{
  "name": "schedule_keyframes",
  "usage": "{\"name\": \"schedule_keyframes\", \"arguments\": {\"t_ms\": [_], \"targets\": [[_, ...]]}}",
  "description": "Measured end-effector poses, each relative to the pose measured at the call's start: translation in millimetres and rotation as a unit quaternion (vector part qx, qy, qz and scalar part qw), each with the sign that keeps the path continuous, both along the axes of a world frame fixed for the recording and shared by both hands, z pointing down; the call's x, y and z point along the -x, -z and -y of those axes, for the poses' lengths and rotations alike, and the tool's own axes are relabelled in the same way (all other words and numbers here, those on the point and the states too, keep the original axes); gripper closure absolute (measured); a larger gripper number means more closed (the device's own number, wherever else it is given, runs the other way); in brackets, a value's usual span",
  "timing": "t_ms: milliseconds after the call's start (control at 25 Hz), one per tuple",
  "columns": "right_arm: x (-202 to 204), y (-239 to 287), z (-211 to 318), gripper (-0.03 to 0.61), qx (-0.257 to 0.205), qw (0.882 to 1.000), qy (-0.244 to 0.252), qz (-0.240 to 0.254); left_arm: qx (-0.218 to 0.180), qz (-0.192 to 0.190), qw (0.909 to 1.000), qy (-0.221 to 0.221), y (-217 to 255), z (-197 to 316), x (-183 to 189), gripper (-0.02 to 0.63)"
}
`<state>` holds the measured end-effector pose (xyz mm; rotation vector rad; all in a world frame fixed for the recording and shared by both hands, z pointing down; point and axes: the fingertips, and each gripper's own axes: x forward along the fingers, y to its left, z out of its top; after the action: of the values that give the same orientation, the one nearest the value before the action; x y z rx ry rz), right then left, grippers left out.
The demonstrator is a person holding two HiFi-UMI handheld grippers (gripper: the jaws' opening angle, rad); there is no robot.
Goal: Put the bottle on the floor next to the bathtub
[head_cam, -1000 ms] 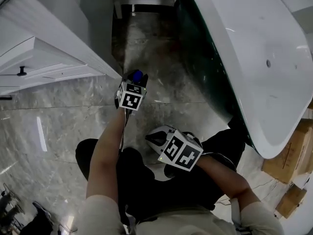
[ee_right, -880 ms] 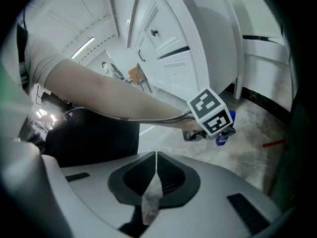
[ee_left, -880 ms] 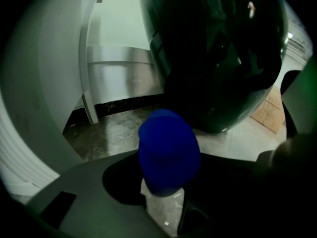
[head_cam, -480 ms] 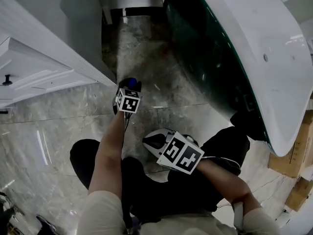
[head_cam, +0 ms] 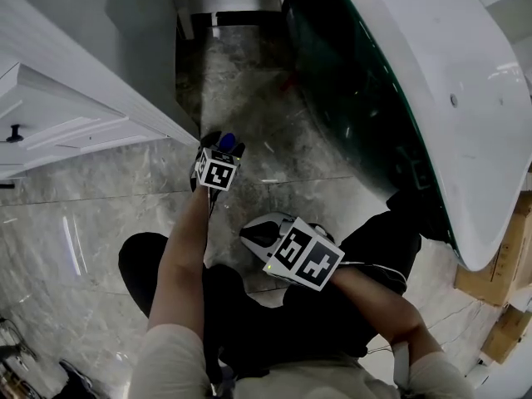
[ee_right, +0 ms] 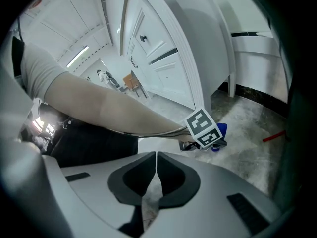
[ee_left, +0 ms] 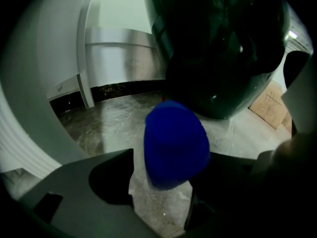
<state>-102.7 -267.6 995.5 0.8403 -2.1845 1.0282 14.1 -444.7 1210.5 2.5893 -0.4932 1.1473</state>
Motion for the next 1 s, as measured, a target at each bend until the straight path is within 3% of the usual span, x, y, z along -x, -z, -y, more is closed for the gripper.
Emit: {"name": "schedule_keyframes", "arguments": {"t_ms": [320,480,600,720,840,1000], "targets": [[-1,4,3,0.549,-0.019,1.0,0.024,-0.001,0.014,0.048,0.9986,-0.02,14,-2,29,0.256],[-4,10,3,0.549,-0.017,0.999,0.022,0.016,0.028,0.055,0.9964,-0.058,43,-15,36,0.256],[-12,38,9,0.549,-0.043,0.999,0.019,-0.013,0.028,0.044,0.9956,-0.078,90,-21,42,0.256],[0,100,7,0.549,-0.092,0.993,0.053,-0.05,0.031,0.027,0.9975,-0.057,150,-23,58,0.256],[18,169,-8,0.549,-0.08,0.996,0.05,-0.004,0.048,0.009,0.9988,-0.009,223,-28,77,0.257],[10,268,-25,0.551,-0.043,0.997,0.007,0.062,0.069,-0.027,0.9966,0.038,333,-48,98,0.258]]}}
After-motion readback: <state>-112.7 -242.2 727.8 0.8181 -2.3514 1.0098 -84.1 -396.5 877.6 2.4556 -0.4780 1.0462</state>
